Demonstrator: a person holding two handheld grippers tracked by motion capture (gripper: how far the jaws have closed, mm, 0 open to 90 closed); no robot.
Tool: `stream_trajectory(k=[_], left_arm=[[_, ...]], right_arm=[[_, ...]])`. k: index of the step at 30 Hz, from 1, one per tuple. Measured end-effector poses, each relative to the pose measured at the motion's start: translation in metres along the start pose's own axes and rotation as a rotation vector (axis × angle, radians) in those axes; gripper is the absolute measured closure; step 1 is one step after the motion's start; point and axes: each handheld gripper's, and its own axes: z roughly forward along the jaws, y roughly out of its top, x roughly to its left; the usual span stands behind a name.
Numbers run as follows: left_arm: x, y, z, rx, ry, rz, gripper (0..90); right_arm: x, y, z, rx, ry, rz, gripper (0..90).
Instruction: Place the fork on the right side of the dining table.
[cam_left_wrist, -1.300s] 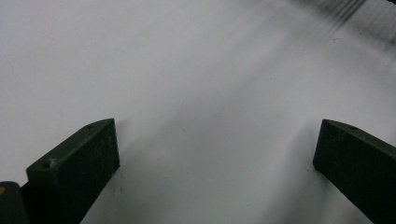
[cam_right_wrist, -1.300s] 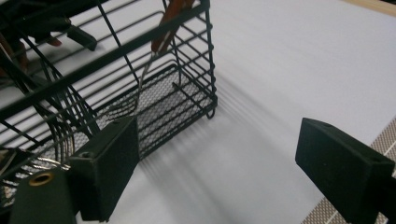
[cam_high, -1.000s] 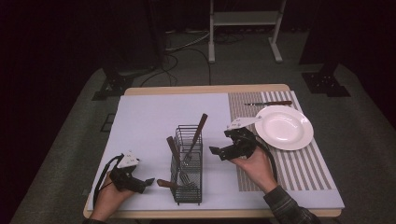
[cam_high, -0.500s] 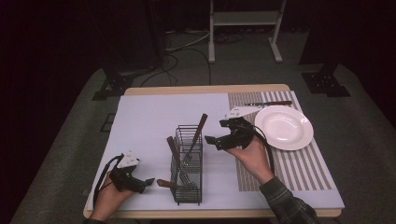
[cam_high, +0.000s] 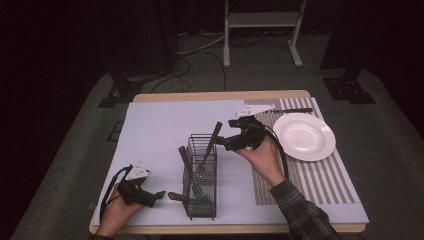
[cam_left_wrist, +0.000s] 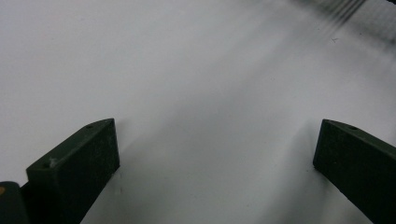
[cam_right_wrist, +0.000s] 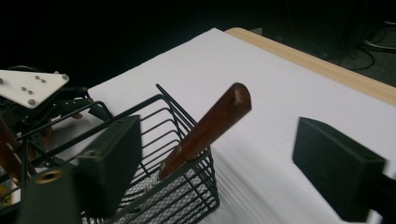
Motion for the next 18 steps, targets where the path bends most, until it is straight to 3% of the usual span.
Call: stream_trajectory(k=[11,13,18], left_arm=[[0.000,0.000,0.000,-0.002,0.001,-0.001,0.0],[0.000,0.000,0.000,-0.002,0.001,-0.001,0.0],[0.000,0.000,0.000,-0.002,0.001,-0.001,0.0]], right_arm=[[-0.002,0.008,0.013,-0.021,0.011,0.002,27.1],[-0.003,0.009,0.015,-0.043,0.023,0.011,38.8],[-0.005,0.010,0.017,-0.045,0.041,0.031,49.8]])
